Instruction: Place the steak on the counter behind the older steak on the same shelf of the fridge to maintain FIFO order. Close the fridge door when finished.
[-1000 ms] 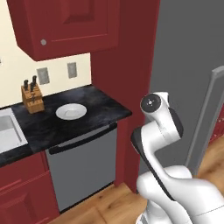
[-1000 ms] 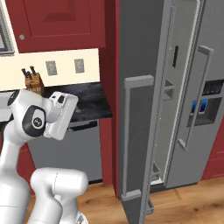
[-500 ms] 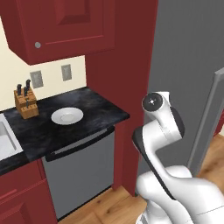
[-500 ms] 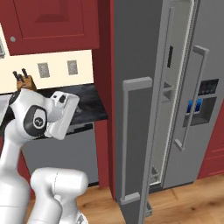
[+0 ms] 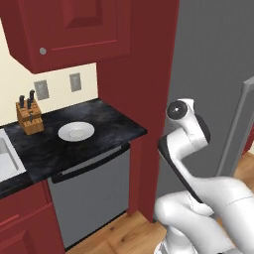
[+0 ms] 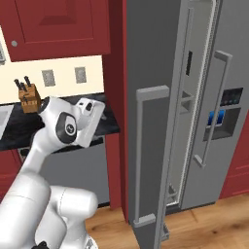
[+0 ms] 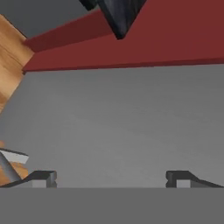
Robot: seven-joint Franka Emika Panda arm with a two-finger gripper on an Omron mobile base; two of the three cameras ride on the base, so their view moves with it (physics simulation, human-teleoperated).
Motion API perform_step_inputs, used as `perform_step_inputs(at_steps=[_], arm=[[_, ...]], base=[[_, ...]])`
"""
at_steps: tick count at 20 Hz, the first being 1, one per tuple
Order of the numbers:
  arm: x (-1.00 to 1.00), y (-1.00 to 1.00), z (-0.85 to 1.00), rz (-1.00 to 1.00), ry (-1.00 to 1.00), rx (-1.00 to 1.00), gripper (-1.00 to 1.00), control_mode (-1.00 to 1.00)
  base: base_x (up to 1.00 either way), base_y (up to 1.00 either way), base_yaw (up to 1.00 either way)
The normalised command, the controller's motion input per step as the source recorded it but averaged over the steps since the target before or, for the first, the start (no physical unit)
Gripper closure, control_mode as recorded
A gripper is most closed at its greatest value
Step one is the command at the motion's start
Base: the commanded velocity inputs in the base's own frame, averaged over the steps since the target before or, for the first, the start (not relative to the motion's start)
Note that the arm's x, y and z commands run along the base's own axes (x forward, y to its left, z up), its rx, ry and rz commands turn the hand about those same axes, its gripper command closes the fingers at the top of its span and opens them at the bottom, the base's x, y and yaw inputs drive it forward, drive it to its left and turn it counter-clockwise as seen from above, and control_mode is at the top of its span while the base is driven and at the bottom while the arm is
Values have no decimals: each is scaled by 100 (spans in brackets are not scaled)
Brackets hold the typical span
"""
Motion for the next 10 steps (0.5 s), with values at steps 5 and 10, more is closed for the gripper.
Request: perform_step_inputs(at_steps=[5,10], arm=[[16,-50,-5,-15,-8,3,-100,-100],[30,-55,-39,-14,-3,0,-100,-100]], base=[[0,0,0],[0,0,0]])
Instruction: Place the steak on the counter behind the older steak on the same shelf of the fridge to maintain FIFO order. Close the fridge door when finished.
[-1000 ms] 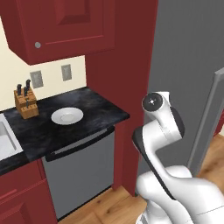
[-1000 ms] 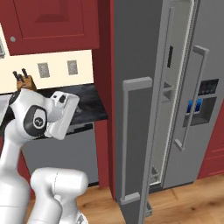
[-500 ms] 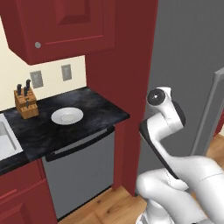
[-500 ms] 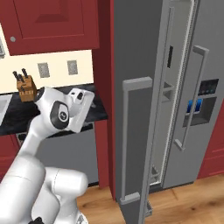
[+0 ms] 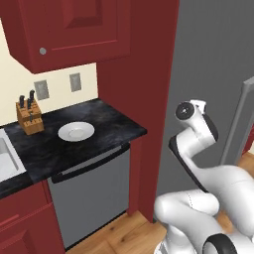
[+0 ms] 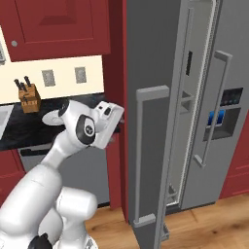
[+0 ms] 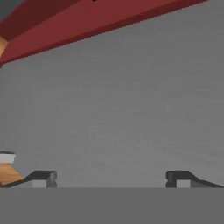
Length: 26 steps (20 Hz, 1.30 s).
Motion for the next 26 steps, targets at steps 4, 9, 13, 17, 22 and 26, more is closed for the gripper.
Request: perform_step_inputs(at_steps=[4,9,13,17,22,26], arm=[[42,-75,-28,-9,-2,1,-100,-100],[61,-67,-25,-1,-1,4,-100,-100],[50,-51,-6,0,-7,3,-100,-100],[24,-58,0,0,-15,0,-100,-100],[42,-50,0,5,-12,3,-100,-100],[72,-25,0,23,-9,11,-100,-100]], base=[[0,0,0],[0,0,0],[0,0,0],[0,0,0],[0,0,0],[0,0,0]])
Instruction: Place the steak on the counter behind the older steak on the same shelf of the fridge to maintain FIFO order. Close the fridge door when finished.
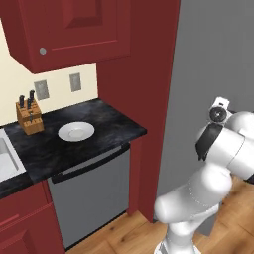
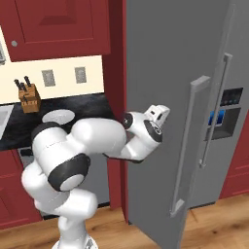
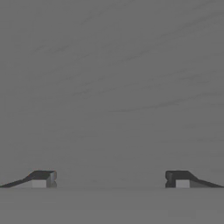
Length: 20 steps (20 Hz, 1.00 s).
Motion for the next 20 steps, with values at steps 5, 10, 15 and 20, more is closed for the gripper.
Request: perform_step_inputs(at_steps=[5,10,15,20], arm=[[89,-24,0,30,-3,15,-100,-100],[94,-30,0,33,-2,15,-100,-100],[97,-20,3,36,-3,16,-100,-100],[99,-7,5,37,0,16,-100,-100]], base=[[0,0,0],[0,0,0],[0,0,0],[0,0,0]])
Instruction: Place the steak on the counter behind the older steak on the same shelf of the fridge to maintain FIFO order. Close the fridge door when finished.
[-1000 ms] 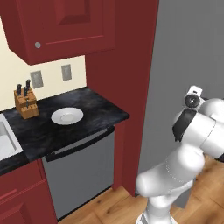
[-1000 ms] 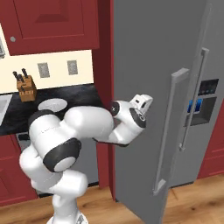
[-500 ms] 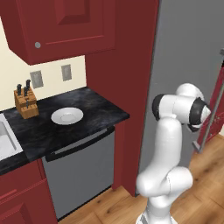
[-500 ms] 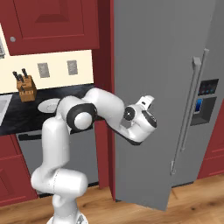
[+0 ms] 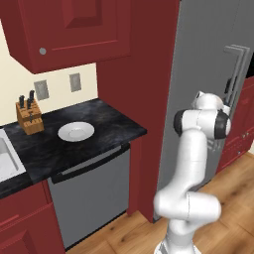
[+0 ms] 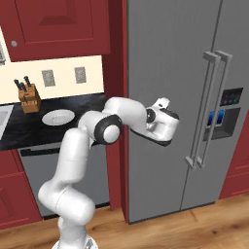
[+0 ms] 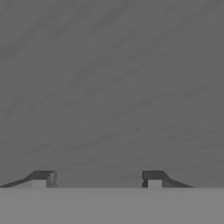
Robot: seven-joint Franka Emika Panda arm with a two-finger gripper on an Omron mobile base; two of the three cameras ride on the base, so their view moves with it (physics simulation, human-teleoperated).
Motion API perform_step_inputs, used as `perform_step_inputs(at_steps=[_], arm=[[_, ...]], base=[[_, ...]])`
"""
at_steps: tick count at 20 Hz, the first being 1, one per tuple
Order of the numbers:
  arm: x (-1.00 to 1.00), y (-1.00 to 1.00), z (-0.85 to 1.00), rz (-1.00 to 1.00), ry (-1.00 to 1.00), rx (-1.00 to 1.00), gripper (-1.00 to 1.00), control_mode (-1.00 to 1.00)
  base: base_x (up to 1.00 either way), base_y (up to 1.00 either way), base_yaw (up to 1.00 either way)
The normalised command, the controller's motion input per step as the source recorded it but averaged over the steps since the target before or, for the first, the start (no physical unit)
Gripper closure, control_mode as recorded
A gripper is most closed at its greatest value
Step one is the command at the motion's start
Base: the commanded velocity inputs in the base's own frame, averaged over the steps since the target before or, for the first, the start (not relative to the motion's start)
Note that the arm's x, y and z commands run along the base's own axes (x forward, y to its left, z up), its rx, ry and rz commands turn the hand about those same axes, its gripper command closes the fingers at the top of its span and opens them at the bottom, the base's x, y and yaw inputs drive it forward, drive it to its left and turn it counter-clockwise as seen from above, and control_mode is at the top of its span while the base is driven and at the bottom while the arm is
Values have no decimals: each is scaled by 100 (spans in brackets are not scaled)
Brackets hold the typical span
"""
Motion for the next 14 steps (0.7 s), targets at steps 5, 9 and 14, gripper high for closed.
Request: perform_step_inputs(at_steps=[5,9,14], arm=[[89,-2,0,40,-2,18,-100,-100],[81,0,-7,41,0,18,-100,-100],[66,0,-20,42,0,18,-100,-100]], base=[[0,0,0],[0,0,0],[0,0,0]])
